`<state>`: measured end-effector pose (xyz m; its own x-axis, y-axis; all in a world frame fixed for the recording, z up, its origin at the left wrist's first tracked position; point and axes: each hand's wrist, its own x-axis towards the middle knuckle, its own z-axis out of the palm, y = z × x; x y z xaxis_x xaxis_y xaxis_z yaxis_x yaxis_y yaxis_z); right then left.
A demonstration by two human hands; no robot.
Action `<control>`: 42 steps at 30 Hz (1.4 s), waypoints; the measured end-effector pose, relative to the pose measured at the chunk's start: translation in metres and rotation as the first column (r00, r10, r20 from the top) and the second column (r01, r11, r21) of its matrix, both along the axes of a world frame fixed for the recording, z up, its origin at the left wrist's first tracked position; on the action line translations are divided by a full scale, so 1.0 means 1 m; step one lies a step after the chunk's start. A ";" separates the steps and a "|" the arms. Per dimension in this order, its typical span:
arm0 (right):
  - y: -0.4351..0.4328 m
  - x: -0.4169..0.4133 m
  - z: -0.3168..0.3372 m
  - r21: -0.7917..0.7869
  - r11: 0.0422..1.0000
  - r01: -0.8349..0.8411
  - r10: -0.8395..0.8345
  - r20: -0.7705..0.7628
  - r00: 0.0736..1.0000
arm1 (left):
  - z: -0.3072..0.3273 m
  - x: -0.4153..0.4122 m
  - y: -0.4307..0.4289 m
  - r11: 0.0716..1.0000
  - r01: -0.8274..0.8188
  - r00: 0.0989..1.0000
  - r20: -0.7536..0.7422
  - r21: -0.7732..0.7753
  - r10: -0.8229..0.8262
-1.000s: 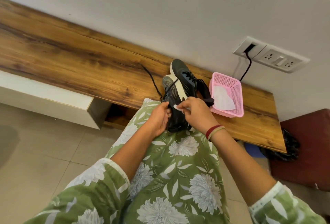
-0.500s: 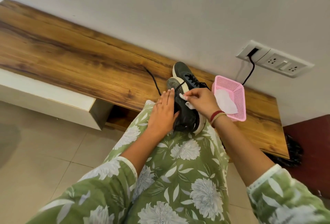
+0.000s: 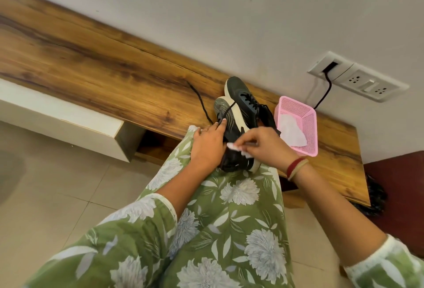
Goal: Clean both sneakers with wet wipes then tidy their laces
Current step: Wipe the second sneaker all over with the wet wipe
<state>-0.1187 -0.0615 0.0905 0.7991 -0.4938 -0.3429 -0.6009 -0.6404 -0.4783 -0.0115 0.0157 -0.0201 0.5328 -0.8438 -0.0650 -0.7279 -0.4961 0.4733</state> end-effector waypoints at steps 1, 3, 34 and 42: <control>-0.007 0.006 0.000 -0.006 0.996 0.090 -0.089 0.084 0.992 | 0.001 0.000 0.001 1.000 -0.016 1.000 -0.014 -0.003 0.016; -0.022 0.021 -0.008 -0.041 0.970 0.240 -0.226 0.215 0.950 | 0.003 -0.001 0.002 0.999 -0.036 0.999 -0.025 0.002 0.036; 0.021 0.014 -0.035 -0.468 0.863 -0.193 0.195 -0.044 0.980 | -0.002 0.002 -0.001 0.981 -0.135 0.987 -0.111 -0.140 0.120; -0.005 0.018 -0.014 -0.219 0.952 0.215 -0.145 0.296 0.944 | -0.001 0.003 -0.003 0.990 -0.110 0.991 -0.082 -0.091 0.103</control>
